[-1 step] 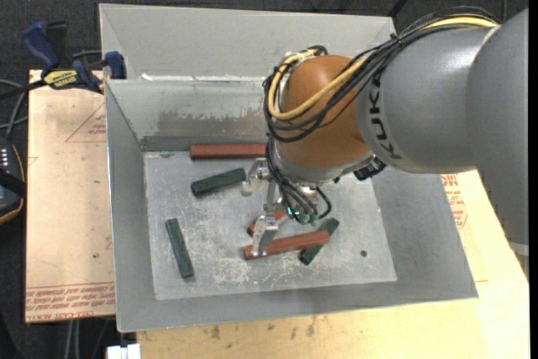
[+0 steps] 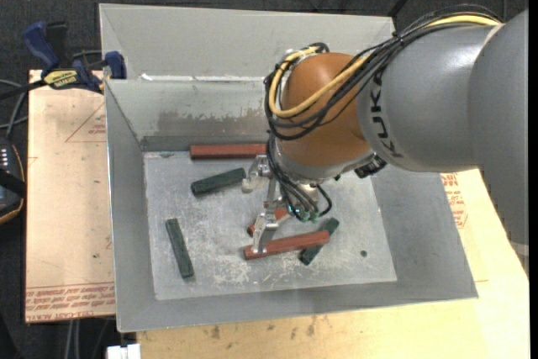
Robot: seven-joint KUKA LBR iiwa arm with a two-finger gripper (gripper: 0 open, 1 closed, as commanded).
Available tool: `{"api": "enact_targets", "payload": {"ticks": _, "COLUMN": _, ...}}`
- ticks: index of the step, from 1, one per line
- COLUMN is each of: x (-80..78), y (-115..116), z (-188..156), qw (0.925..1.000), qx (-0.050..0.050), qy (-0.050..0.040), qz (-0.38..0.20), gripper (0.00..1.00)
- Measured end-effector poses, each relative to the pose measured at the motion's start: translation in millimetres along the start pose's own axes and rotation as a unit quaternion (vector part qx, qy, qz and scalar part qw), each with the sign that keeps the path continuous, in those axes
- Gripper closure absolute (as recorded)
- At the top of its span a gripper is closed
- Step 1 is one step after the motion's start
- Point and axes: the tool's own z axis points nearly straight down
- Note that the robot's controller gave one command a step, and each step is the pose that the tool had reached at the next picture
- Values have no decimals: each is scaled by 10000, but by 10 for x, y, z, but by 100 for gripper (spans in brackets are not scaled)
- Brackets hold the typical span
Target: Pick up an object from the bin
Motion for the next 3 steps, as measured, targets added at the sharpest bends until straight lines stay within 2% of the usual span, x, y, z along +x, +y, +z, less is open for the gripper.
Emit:
{"api": "enact_targets", "payload": {"ticks": 1, "x": 88, "y": -195, "z": 218, "qw": 9988, "qx": -16, "qy": -48, "qz": -483, "gripper": 0}}
{"api": "enact_targets", "payload": {"ticks": 2, "x": -430, "y": -763, "z": 700, "qw": 9535, "qx": -24, "qy": -40, "qz": -3012, "gripper": 100}}
{"api": "enact_targets", "payload": {"ticks": 3, "x": -431, "y": -764, "z": 700, "qw": 9535, "qx": -24, "qy": -42, "qz": -3012, "gripper": 100}}
